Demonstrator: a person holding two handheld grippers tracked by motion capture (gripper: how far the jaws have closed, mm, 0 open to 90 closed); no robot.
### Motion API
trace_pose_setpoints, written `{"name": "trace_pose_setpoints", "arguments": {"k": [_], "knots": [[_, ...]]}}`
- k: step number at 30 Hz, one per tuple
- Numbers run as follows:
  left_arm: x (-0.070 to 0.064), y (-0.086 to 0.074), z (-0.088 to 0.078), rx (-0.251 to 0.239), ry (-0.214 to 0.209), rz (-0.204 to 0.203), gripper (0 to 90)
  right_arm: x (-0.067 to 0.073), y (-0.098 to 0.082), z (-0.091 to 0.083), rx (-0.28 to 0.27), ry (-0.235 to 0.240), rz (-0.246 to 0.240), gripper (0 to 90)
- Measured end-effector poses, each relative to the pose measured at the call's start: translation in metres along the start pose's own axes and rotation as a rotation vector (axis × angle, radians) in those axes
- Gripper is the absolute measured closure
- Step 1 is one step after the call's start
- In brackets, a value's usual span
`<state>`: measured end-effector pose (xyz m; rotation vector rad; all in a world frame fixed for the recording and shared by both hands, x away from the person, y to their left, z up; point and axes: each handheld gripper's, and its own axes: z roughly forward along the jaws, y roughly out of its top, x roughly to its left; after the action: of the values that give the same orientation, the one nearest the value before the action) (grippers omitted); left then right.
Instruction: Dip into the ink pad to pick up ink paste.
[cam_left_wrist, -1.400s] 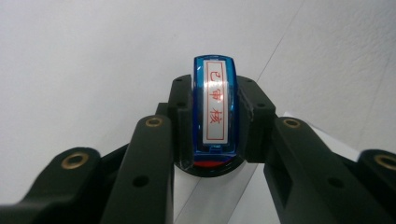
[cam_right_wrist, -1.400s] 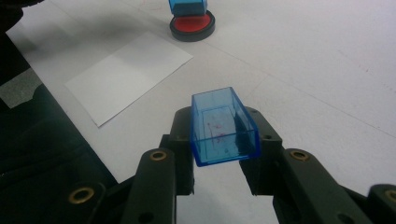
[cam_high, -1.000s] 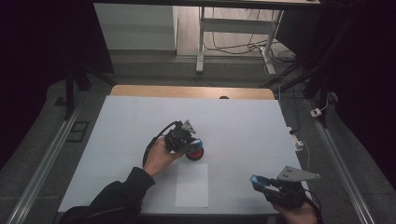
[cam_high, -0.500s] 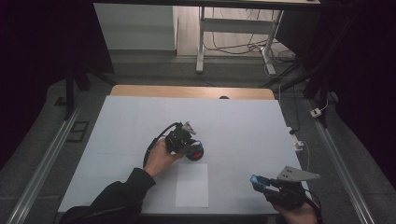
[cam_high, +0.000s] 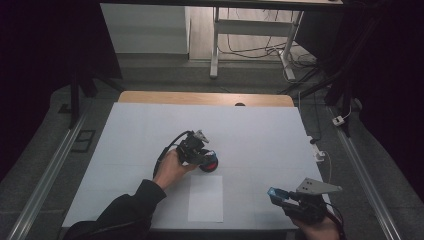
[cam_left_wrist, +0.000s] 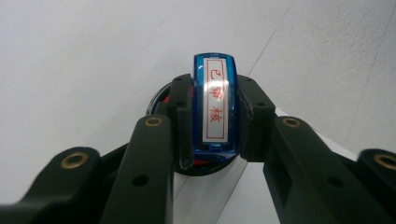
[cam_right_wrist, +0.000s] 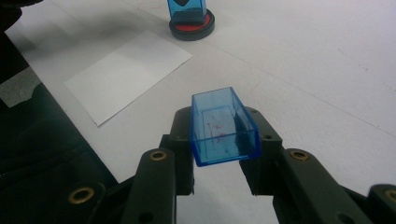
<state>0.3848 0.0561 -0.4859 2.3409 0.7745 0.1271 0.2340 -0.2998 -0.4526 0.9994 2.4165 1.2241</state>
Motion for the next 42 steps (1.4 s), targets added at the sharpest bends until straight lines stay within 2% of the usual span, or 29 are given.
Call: {"name": "trace_pose_setpoints", "arguments": {"k": [13, 17, 22, 27, 34, 39, 42], "knots": [[-0.014, 0.004, 0.002, 0.034, 0.076, 0.053, 70.1, 0.000, 0.000, 0.000, 0.000, 0.003, 0.003, 68.1], [-0.016, 0.004, 0.002, 0.035, 0.087, 0.062, 70.2, 0.000, 0.000, 0.000, 0.001, 0.005, 0.003, 68.1], [-0.013, 0.003, 0.002, 0.028, 0.069, 0.042, 70.1, 0.000, 0.000, 0.000, 0.005, 0.004, 0.000, 68.1], [-0.004, 0.002, 0.001, 0.016, 0.022, -0.004, 70.1, 0.000, 0.000, 0.000, 0.005, 0.004, 0.001, 68.1], [0.005, -0.001, 0.001, 0.003, -0.026, -0.046, 70.1, 0.000, 0.000, 0.000, 0.005, 0.006, -0.001, 68.1], [0.008, -0.002, 0.001, -0.002, -0.043, -0.061, 70.1, 0.000, 0.000, 0.000, 0.005, 0.007, 0.001, 68.1], [0.006, -0.001, 0.001, 0.000, -0.032, -0.052, 70.1, 0.000, 0.000, 0.000, 0.006, 0.003, 0.001, 68.1]]}}
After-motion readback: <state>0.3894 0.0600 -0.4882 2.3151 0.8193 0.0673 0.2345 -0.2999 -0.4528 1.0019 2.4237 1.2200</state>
